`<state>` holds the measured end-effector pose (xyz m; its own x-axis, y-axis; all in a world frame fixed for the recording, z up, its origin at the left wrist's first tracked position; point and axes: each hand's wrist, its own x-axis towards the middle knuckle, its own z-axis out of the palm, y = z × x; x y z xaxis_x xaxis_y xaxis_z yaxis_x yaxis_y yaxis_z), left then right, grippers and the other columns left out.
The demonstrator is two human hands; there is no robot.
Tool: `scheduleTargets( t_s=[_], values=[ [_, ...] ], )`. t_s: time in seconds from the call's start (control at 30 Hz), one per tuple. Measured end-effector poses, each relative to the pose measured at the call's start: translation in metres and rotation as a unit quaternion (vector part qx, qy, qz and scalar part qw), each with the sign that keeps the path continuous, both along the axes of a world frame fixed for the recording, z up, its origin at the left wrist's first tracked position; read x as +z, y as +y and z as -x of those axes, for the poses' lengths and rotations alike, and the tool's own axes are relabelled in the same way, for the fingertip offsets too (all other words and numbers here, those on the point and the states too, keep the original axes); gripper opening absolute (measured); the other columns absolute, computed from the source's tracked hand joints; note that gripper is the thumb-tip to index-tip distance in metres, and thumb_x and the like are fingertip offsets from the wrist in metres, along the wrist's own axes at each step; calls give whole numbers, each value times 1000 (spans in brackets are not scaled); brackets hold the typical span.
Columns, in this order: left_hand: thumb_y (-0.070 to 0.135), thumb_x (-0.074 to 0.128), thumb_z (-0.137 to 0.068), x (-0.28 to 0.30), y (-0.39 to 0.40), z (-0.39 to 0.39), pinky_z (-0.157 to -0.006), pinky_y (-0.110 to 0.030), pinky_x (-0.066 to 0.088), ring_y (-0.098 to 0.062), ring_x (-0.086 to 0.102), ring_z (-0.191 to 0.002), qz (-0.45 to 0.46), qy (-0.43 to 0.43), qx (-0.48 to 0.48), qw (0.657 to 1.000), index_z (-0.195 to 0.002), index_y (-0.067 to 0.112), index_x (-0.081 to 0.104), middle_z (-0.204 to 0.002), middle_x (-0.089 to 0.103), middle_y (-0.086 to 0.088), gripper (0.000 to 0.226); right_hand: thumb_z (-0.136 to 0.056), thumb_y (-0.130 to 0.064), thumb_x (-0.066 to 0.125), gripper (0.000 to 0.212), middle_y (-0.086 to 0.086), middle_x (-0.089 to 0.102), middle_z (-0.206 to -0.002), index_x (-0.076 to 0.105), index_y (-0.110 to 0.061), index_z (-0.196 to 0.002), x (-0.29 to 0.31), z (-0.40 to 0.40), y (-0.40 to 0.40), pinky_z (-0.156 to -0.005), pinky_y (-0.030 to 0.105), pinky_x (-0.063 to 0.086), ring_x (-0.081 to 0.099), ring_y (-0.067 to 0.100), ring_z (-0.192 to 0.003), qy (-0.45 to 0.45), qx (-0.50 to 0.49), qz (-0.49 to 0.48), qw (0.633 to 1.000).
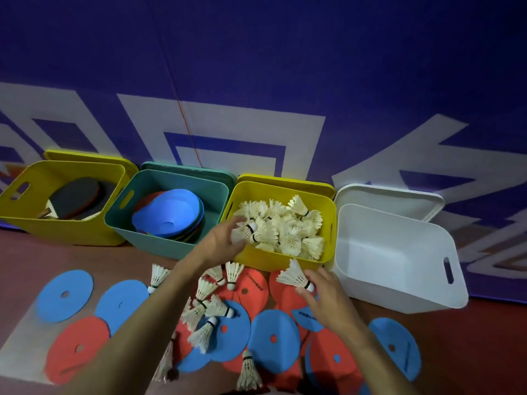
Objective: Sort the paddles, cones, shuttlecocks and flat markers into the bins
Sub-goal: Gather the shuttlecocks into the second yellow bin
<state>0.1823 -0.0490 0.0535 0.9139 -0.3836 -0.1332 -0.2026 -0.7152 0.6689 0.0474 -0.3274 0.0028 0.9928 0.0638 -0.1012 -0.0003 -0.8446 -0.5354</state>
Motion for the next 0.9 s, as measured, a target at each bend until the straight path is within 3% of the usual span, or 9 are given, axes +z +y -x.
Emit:
scheduleTargets(
  t_s=[0.1, 0.27, 0.4, 0.53, 0.63, 0.77, 0.83, 0.9],
  values=[
    [27, 66, -90, -20, -9, -35, -88, -31, 46, -27, 60, -110, -60, 28, 25, 998, -142, 20, 45, -134, 58, -12, 56, -95, -46, 56, 37, -12, 50, -105, 57, -25, -125, 7, 3, -3, -93, 32, 45, 48, 13, -103, 7, -20, -22, 1000],
    [30, 65, -90, -50, -18, -61, -75, -28, 44, -26, 60, -100, -146, 83, 41, 985, -142, 17, 42, -124, 61, -15, 59, -94, -50, 54, 35, -13, 53, -103, 58, -28, -121, 7, 9, -10, -90, 31, 46, 50, 10, -102, 19, -47, -40, 998],
    [33, 65, -90, -62, -19, -70, -80, -33, 48, -29, 61, -105, -185, 94, 28, 978, -144, 16, 39, -124, 61, -17, 62, -94, -54, 51, 38, -15, 56, -106, 57, -29, -121, 4, 9, -16, -89, 28, 46, 49, 7, -104, 22, -60, -37, 997],
    [44, 69, -85, -59, -19, -66, -101, -40, 48, -31, 53, -125, -160, 108, 26, 981, -148, 20, 38, -145, 42, -17, 74, -93, -57, 49, 39, -17, 54, -101, 57, -30, -119, 4, 2, -17, -84, 27, 47, 50, 7, -99, 18, -57, -46, 997],
    [40, 64, -90, -48, -13, -49, -104, -38, 43, -28, 50, -127, -109, 70, 22, 991, -145, 20, 44, -146, 38, -14, 61, -94, -52, 54, 33, -19, 53, -100, 59, -29, -118, 12, -11, -15, -84, 25, 46, 51, 4, -97, 9, -50, -60, 997],
    [34, 57, -96, -31, 10, -7, -96, -26, 40, -14, 50, -109, -43, 35, 50, 997, -137, 23, 51, -132, 39, -3, 43, -96, -45, 58, 29, -19, 50, -93, 59, -25, -116, 32, -46, -14, -76, 17, 40, 50, 0, -87, -13, -38, -65, 997],
    [28, 59, -97, -29, 25, 18, -93, -23, 45, -11, 54, -98, -22, 41, 66, 997, -132, 23, 56, -124, 41, 2, 35, -96, -41, 60, 29, -12, 58, -100, 61, -23, -119, 41, -71, -13, -79, 22, 46, 56, 5, -92, -6, -48, -73, 996],
    [24, 62, -96, -35, 38, 42, -84, -10, 46, -7, 60, -89, -7, 49, 67, 997, -126, 25, 61, -120, 47, 2, 30, -95, -41, 60, 30, -4, 63, -102, 62, -21, -118, 42, -98, -15, -79, 33, 52, 60, 14, -94, 4, -73, -53, 996]
  ],
)
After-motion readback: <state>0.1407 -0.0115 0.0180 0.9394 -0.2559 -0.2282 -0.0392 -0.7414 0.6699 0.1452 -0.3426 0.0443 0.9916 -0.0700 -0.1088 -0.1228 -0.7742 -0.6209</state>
